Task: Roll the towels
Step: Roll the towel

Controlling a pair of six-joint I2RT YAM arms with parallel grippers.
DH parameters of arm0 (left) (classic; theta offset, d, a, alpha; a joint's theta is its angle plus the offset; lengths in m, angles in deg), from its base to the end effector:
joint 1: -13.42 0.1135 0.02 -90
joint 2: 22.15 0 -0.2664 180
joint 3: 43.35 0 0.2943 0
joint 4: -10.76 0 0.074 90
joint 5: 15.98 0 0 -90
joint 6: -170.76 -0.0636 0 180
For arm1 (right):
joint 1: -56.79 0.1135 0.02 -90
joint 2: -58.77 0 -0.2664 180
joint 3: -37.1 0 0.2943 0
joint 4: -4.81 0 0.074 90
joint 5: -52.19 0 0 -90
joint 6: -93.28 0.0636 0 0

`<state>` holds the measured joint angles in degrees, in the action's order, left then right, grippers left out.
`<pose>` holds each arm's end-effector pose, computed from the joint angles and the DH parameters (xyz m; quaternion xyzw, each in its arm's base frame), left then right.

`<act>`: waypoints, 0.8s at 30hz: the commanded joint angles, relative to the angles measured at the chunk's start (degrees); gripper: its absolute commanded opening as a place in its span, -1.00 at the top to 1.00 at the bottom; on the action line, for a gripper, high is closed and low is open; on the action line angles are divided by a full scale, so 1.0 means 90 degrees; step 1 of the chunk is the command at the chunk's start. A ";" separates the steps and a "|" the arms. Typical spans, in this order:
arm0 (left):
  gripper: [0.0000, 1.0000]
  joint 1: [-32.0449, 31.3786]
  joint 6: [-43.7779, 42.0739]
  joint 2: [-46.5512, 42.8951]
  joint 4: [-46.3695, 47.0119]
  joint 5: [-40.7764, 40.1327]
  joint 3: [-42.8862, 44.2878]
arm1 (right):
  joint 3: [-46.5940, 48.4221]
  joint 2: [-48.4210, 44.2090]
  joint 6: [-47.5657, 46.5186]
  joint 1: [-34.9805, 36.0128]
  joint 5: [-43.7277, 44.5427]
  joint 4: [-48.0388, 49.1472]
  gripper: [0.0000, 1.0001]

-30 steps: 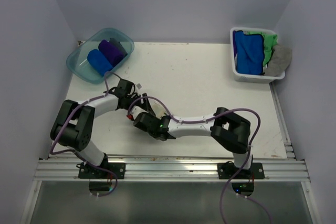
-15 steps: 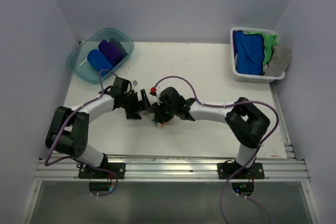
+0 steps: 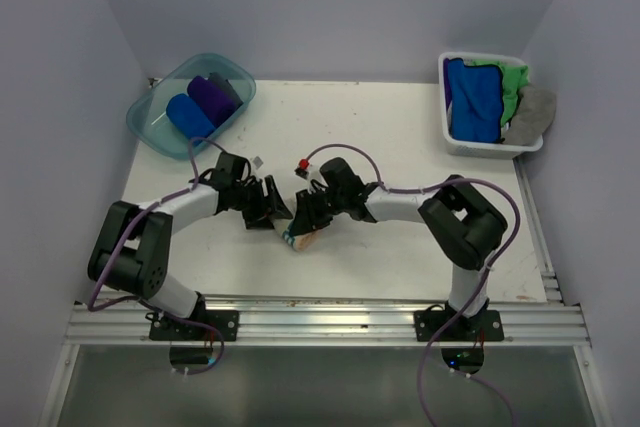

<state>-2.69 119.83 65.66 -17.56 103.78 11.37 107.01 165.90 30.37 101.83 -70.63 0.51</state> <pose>0.2970 -0.1186 0.1056 -0.1243 0.9304 -0.3311 0.0962 0.2782 0.3274 0.1056 -0.2510 0.8459 0.4401 0.1667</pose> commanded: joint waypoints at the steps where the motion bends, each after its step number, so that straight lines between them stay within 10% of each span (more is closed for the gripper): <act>1: -0.30 0.0043 0.0131 0.0155 0.0306 0.0043 -0.0134 | 0.0248 0.0098 0.0154 -0.0014 -0.0426 0.0128 0.64; 5: -0.03 0.0043 0.0171 0.0214 0.0336 0.0004 -0.0174 | 0.0394 -0.0047 -0.0235 -0.0004 -0.0075 -0.0457 0.54; 12: 0.08 0.0043 0.0258 0.0038 0.0072 -0.0230 -0.0105 | 0.0579 -0.1227 -0.0909 0.0307 0.2315 -0.1804 -0.48; 24: 0.08 0.0033 0.0376 -0.0089 -0.0113 -0.0347 -0.0066 | 0.1438 -0.0987 -0.2971 0.2759 0.6652 -0.2343 -0.42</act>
<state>-2.72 122.34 66.32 -17.03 102.86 10.69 117.20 154.12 10.62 124.50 -24.36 -18.04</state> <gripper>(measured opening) 0.465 0.720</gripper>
